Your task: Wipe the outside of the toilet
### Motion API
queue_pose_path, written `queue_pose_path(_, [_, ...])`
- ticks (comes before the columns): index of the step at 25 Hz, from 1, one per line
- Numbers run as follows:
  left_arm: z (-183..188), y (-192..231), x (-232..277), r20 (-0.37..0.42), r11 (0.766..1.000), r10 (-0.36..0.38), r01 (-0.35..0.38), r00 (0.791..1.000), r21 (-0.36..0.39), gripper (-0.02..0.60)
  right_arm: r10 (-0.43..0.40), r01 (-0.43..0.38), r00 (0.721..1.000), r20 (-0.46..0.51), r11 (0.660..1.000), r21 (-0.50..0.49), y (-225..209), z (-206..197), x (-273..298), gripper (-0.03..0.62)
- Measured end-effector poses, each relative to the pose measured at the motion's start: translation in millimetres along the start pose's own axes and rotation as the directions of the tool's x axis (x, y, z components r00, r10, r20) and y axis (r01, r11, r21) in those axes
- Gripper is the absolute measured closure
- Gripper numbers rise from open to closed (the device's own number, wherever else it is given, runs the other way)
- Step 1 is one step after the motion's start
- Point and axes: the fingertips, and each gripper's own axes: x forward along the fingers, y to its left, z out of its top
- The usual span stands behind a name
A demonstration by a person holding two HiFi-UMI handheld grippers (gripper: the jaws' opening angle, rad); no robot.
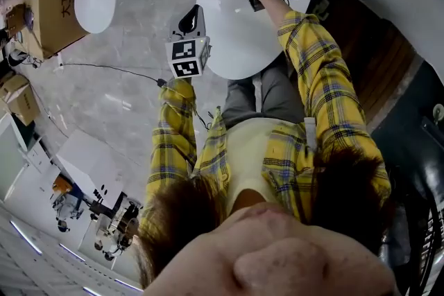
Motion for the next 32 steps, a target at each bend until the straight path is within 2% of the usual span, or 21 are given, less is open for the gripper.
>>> queue_pose_path(5, [-6.2, 2.7, 7.7, -0.018, 1.0, -0.001, 0.001, 1.0, -0.017, 0.574, -0.028, 0.028, 0.998, -0.056, 1.0, -0.008, -20.7, -7.7, 18.8, 0.474])
queue_pose_path(11, [-10.5, -5.7, 13.0, -0.033, 1.0, -0.025, 0.025, 0.999, -0.002, 0.574, -0.092, 0.091, 0.991, -0.098, 0.996, -0.02, -55.1, -11.3, 20.5, 0.474])
queue_pose_path(21, [-3.1, -25.4, 17.6, -0.029, 0.996, -0.075, 0.076, 0.997, 0.044, 0.574, -0.191, 0.193, 0.98, -0.062, 0.981, 0.017, -102.4, -24.8, -22.8, 0.474])
queue_pose_path(26, [-0.7, -36.5, 20.6, -0.032, 0.992, -0.105, 0.107, 0.994, 0.062, 0.574, -0.237, 0.241, 0.97, -0.048, 0.967, 0.082, -127.8, -37.1, -51.8, 0.474])
queue_pose_path(32, [4.4, -45.5, 25.5, -0.029, 0.986, -0.134, 0.136, 0.991, 0.091, 0.574, -0.304, 0.305, 0.952, -0.034, 0.931, 0.2, -164.4, -55.2, -86.6, 0.474])
